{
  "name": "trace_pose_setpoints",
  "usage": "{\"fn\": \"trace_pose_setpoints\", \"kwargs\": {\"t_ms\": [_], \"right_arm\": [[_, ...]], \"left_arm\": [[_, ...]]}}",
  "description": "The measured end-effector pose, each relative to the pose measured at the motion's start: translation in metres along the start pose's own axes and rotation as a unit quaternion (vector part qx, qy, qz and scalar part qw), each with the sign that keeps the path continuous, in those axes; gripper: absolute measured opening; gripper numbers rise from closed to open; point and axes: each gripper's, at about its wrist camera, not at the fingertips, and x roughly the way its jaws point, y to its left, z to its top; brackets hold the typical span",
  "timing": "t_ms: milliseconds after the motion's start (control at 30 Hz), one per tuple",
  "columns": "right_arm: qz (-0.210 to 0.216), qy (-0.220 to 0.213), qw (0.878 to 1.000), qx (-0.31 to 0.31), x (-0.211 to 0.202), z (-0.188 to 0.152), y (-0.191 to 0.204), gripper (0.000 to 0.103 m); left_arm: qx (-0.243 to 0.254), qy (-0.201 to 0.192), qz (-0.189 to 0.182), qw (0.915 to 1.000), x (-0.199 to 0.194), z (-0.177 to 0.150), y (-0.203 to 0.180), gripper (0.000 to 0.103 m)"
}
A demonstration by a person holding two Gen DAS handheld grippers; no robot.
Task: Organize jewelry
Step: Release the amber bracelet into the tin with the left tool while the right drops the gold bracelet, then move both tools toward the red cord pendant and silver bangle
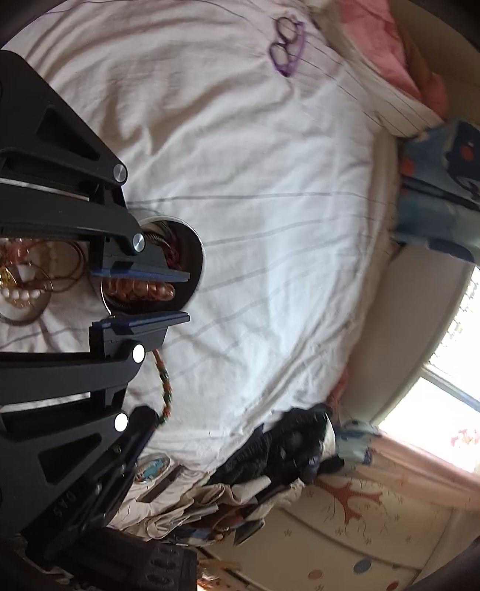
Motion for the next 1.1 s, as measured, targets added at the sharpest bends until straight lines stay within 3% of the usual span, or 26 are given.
{"fn": "trace_pose_setpoints", "kwargs": {"t_ms": [67, 233, 267, 333, 367, 400, 633, 800, 1100], "right_arm": [[0.006, 0.003, 1.000, 0.001, 0.009, 0.001, 0.004, 0.006], [0.031, 0.000, 1.000, 0.001, 0.029, 0.009, 0.016, 0.006], [0.036, 0.005, 0.999, -0.004, 0.037, 0.011, 0.018, 0.007], [0.009, 0.044, 0.999, -0.025, 0.059, 0.006, 0.023, 0.019], [-0.004, 0.052, 0.998, -0.027, 0.064, 0.000, 0.022, 0.032], [-0.011, 0.057, 0.998, -0.020, 0.067, -0.004, 0.018, 0.034], [-0.010, 0.050, 0.999, -0.007, 0.035, -0.010, 0.010, 0.034], [-0.007, 0.094, 0.995, -0.028, 0.020, -0.030, 0.013, 0.036], [-0.017, 0.145, 0.986, -0.076, 0.017, -0.066, 0.024, 0.036]], "left_arm": [[-0.024, 0.013, 0.020, 0.9994, 0.002, -0.003, 0.017, 0.024], [-0.024, -0.017, 0.039, 0.9988, -0.024, -0.004, 0.025, 0.046], [-0.022, -0.017, 0.038, 0.9989, -0.028, -0.005, 0.025, 0.046], [-0.008, -0.012, 0.038, 0.9992, -0.033, -0.008, 0.022, 0.047], [-0.001, -0.010, 0.039, 0.9992, -0.036, -0.009, 0.020, 0.047], [0.008, -0.008, 0.039, 0.9992, -0.038, -0.012, 0.018, 0.048], [0.054, 0.027, 0.059, 0.9964, -0.049, -0.037, 0.017, 0.054], [0.097, 0.060, 0.075, 0.9906, -0.047, -0.058, 0.015, 0.054], [0.101, 0.069, 0.077, 0.9895, -0.059, -0.073, 0.015, 0.057]]}}
